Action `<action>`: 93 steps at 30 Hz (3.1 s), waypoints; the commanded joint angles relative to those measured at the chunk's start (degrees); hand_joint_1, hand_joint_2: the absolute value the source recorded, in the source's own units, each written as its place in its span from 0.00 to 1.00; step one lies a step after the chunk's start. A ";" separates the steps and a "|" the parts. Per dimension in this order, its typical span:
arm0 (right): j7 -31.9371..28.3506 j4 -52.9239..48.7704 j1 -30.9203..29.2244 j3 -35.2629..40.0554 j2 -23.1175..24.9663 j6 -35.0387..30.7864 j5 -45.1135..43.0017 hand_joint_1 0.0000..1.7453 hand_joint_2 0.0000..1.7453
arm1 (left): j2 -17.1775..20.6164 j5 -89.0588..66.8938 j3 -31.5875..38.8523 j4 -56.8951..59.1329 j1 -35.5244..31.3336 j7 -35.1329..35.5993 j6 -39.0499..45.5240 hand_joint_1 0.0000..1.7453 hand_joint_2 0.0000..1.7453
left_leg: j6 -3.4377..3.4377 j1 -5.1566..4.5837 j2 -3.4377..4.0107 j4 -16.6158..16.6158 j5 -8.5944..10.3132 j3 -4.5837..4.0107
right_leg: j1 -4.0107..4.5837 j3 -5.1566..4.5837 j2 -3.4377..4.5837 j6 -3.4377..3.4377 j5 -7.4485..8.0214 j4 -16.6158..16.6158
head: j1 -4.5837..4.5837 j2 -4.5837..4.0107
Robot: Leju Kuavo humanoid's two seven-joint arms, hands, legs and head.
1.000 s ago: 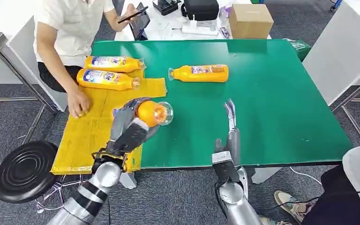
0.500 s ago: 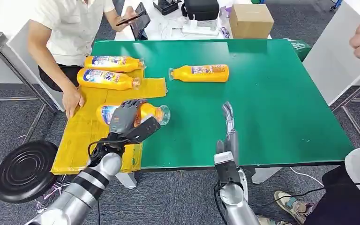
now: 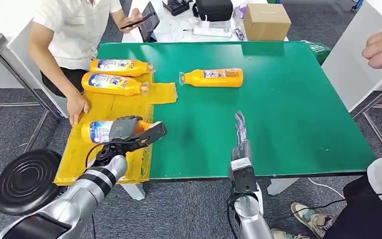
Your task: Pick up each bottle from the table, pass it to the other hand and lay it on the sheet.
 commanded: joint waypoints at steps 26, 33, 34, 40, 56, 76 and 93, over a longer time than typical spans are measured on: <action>-0.88 10.15 -3.45 -1.18 0.20 1.39 -2.00 0.00 0.00 | -3.99 7.42 4.37 8.31 -3.07 -10.55 -7.14 0.00 1.00 | -0.10 0.09 0.01 -0.02 0.01 0.10 | 0.10 0.14 -0.05 -0.14 0.02 -0.07 | 0.00 0.00; -1.24 9.82 -3.12 -1.64 0.29 1.08 -2.06 0.00 0.00 | -3.88 7.41 2.19 4.48 -1.27 -13.52 -4.11 0.00 1.00 | -0.10 0.09 0.03 0.00 -0.01 0.08 | 0.10 0.12 -0.02 -0.13 0.02 -0.05 | 0.00 0.00; -1.40 9.44 -2.71 -1.75 0.19 0.81 -1.89 0.00 0.00 | -3.92 7.93 1.80 1.60 0.02 -15.02 -2.53 0.00 1.00 | -0.09 0.08 0.02 -0.01 -0.01 0.07 | 0.09 0.11 -0.03 -0.12 0.01 -0.04 | 0.00 0.00; -3.30 6.06 -0.26 -2.01 -0.13 -2.93 -1.73 0.00 0.00 | -3.12 15.33 0.69 -20.42 11.03 -22.48 5.71 0.00 1.00 | -0.06 0.03 0.00 -0.03 -0.02 0.07 | 0.03 0.09 -0.04 -0.09 -0.02 -0.04 | -0.02 0.00; -3.02 5.17 1.45 3.75 -5.02 -15.23 -2.61 0.00 1.00 | -0.26 58.17 -1.19 -37.37 21.45 -28.04 -1.03 0.00 1.00 | -0.10 0.07 0.12 -0.04 -0.06 0.12 | 0.08 0.10 0.06 -0.15 -0.01 -0.09 | 0.00 0.00; 7.32 18.88 -6.72 -15.17 -10.03 -21.62 50.10 0.00 1.00 | -5.17 30.23 -2.34 -31.36 24.02 -28.41 24.13 0.00 1.00 | -0.03 -0.01 -0.13 -0.02 -0.02 0.08 | 0.01 0.15 -0.25 -0.08 0.01 -0.12 | 0.00 0.00; 22.25 30.16 -15.55 -2.93 -15.68 -15.06 48.49 0.00 1.00 | -5.89 22.91 -1.73 -31.63 24.27 -24.56 20.04 0.00 1.00 | -0.07 -0.04 0.04 0.00 -0.01 0.07 | -0.04 0.12 -0.12 -0.12 0.06 -0.11 | 0.00 0.00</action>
